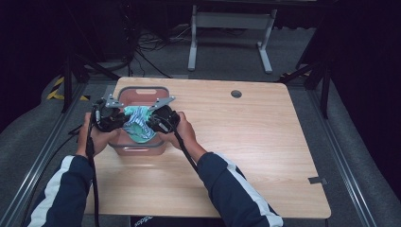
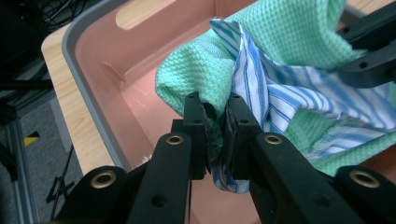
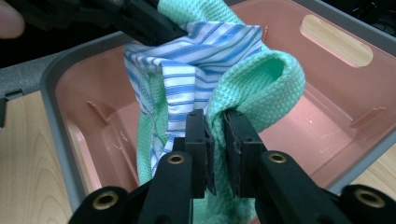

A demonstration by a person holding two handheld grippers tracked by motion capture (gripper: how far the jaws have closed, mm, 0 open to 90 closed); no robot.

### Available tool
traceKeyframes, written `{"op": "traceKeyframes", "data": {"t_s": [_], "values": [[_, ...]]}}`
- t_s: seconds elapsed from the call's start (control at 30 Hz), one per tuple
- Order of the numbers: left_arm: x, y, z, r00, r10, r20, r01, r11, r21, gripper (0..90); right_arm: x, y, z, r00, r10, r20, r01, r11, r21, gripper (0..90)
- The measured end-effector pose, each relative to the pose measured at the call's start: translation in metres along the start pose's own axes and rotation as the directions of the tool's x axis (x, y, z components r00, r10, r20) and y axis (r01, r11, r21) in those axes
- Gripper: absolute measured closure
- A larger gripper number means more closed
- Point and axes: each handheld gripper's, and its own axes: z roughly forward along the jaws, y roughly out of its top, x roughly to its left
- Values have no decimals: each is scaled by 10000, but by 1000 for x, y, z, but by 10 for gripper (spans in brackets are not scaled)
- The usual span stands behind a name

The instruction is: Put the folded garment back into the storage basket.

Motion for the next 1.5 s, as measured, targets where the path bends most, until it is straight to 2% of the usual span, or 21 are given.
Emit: {"op": "traceKeyframes", "data": {"t_s": [0.1, 0.17, 0.27, 0.3, 0.37, 0.47, 0.5, 0.53, 0.6, 0.7, 0.83, 0.87, 0.9, 1.07, 1.13, 1.2, 1.23, 1.3, 1.37, 1.4, 1.5], "values": [[0, -1, 4, 9999, -24, -98, 25, 9999, 106, 797, -1, -1, 1, 10000, 42, 68, -43, 10000, 74, 783], [-1, -3, 5, 9999, -108, 62, 108, 9999, 71, 773, -2, -2, 2, 9999, 57, 119, -60, 9996, 264, 756], [-3, -4, 7, 10000, 75, 47, -75, 9999, 131, 742, -2, -3, 3, 9999, -116, 75, 112, 9986, 514, 711], [-4, -6, 7, 10000, 21, -57, -20, 9999, 139, 725, -2, -3, 3, 9997, -193, 140, 184, 9981, 583, 703], [-4, -6, 7, 10000, 25, 22, -25, 9999, 107, 716, -2, -3, 2, 9993, -313, 210, 299, 9975, 647, 691], [-4, -7, 6, 10000, 73, 8, -73, 10000, -65, 631, -2, -4, 1, 9993, -331, 159, 319, 9968, 737, 687], [-4, -7, 5, 9997, 230, -61, -231, 9996, -166, 599, -3, -5, 1, 9990, -403, 187, 388, 9964, 754, 685], [-6, -8, 3, 9997, 187, -146, -189, 9997, -175, 599, -3, -5, 1, 9990, -403, 187, 388, 9964, 754, 685], [-7, -10, 0, 9991, 304, -283, -310, 9994, -180, 530, -4, -6, -1, 9994, -307, 139, 296, 9971, 696, 679], [-9, -14, -5, 9996, 178, -241, -188, 9989, -429, 504, -5, -7, -6, 9993, -359, 97, 352, 9977, 574, 664], [-13, -17, -10, 9995, 184, -249, -201, 9972, -714, 476, -5, -8, -12, 9983, -574, 109, 565, 9961, 681, 640], [-15, -17, -12, 9998, 74, -188, -90, 9963, -850, 466, -4, -8, -13, 9982, -592, 104, 583, 9959, 696, 633], [-16, -17, -13, 9996, 178, -224, -197, 9959, -888, 454, -4, -9, -14, 9970, -759, 171, 744, 9942, 772, 623], [-31, -14, -22, 9992, 366, -139, -382, 9899, -1368, 417, -3, -11, -25, 9962, -839, 244, 819, 9939, 736, 570], [-37, -13, -27, 9992, 366, -150, -384, 9888, -1440, 407, -3, -11, -31, 9947, -987, 275, 966, 9928, 707, 539], [-42, -11, -32, 9998, 162, -81, -171, 9895, -1437, 376, -2, -12, -37, 9945, -1013, 279, 991, 9925, 722, 506], [-43, -11, -33, 9996, 238, -135, -255, 9889, -1466, 364, -3, -13, -41, 9938, -1069, 319, 1045, 9920, 703, 485], [-45, -10, -35, 9996, 264, -100, -276, 9876, -1546, 349, -2, -15, -47, 9917, -1193, 472, 1157, 9907, 721, 468], [-53, -9, -39, 9997, 227, 103, -208, 9871, -1588, 330, -2, -18, -52, 9890, -1365, 576, 1317, 9880, 807, 433], [-55, -8, -41, 9993, 362, 120, -338, 9859, -1641, 328, -2, -20, -55, 9865, -1494, 668, 1432, 9857, 888, 427], [-65, -7, -46, 9989, 422, 221, -376, 9834, -1773, 313, -3, -26, -62, 9813, -1682, 937, 1582, 9818, 1052, 388]]}}
